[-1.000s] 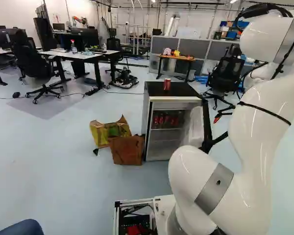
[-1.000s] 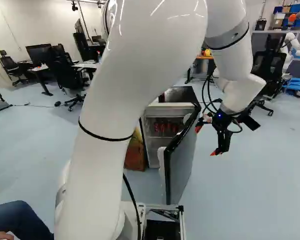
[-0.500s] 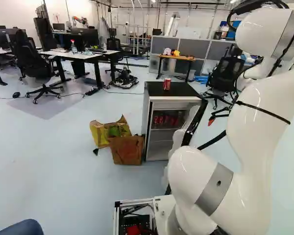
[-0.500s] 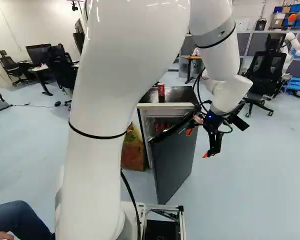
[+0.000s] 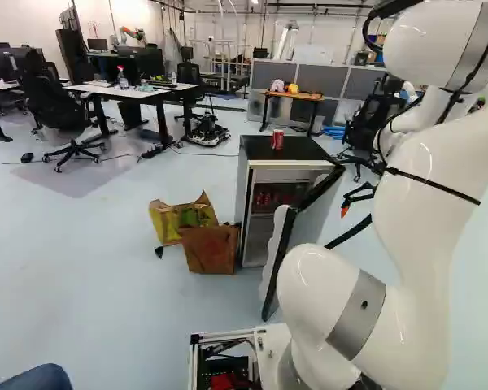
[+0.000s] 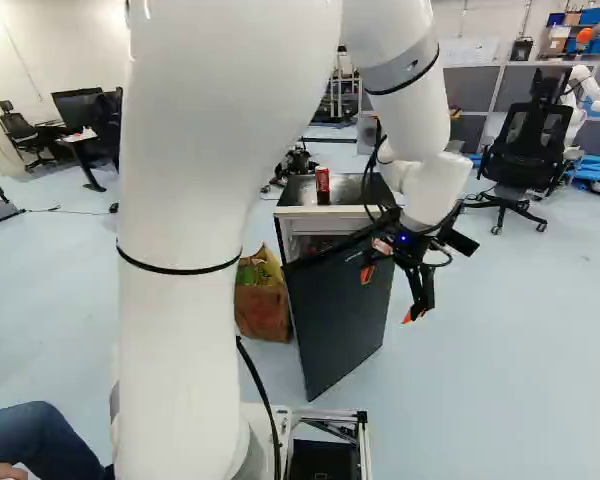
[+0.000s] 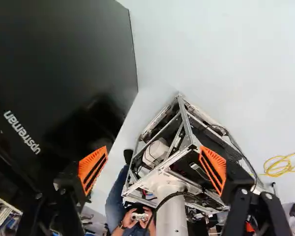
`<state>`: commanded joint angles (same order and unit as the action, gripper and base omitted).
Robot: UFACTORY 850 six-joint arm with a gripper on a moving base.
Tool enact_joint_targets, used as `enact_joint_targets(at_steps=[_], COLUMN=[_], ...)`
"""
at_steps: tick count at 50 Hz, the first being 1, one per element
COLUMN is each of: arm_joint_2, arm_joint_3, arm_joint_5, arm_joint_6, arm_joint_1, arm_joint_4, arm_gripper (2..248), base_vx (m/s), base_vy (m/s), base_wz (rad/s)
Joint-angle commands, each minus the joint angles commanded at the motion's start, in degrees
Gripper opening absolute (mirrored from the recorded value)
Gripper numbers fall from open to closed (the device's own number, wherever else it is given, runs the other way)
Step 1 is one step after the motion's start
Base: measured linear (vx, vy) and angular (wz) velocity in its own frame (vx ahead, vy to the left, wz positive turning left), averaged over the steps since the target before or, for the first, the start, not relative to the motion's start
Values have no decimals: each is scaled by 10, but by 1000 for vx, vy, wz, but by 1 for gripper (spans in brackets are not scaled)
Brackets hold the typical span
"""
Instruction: Grab a drink from the fridge
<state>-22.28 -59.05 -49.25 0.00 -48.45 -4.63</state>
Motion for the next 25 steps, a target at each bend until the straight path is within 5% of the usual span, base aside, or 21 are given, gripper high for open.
enact_joint_targets(at_steps=[25], arm_joint_2=[38], arm_joint_3=[56], arm_joint_5=[98], arm_joint_6=[0], arm_joint_1=[42], arm_joint_4=[107], arm_gripper=[247], base_vx=[0], base_vy=[0], base_wz=[0])
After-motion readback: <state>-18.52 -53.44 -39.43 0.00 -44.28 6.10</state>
